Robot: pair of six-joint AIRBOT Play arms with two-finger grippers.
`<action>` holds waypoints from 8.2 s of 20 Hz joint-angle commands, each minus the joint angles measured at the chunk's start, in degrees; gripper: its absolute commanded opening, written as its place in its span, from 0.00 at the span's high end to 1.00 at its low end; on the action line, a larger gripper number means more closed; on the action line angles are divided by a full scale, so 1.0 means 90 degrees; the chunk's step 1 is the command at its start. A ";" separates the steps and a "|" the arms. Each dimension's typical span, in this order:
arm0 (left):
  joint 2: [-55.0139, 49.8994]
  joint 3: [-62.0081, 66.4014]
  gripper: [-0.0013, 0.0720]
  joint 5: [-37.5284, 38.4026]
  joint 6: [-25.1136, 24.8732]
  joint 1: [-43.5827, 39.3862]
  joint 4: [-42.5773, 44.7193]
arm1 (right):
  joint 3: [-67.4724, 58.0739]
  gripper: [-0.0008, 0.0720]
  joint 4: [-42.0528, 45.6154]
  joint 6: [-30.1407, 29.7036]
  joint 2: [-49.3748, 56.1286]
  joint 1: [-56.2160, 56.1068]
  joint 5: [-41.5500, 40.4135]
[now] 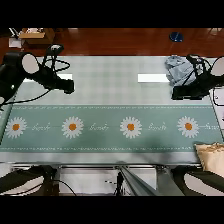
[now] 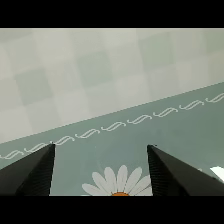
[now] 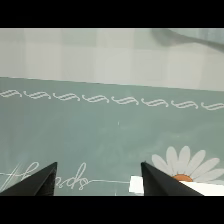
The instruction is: Fold the shirts.
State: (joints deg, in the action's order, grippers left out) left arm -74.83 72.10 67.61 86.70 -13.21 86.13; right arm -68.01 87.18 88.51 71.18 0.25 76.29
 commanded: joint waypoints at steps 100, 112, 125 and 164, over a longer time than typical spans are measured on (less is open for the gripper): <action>0.3526 -0.4347 0.06 -0.0527 0.0277 0.0078 -0.2725 | -0.0801 0.25 -0.1591 -0.0954 -0.0306 0.1576 -0.0527; 0.1156 -0.4656 0.06 -0.2200 -0.1146 -0.0291 -0.5442 | 0.0464 0.25 -0.2227 -0.1129 -0.0306 0.1826 -0.1554; 0.0760 -0.4444 0.96 -0.1379 -0.1496 -0.0544 -0.5503 | 0.0576 0.25 -0.5136 -0.1923 0.1559 0.1722 -0.0697; 0.3070 0.2115 0.96 0.1928 -0.1547 0.3959 -0.6079 | -0.1943 0.95 -0.4454 -0.1552 -0.2858 0.1117 -0.1515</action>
State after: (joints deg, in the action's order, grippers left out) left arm -49.12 87.37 82.78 71.81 21.65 35.40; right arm -82.76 46.87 71.92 51.00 10.02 62.94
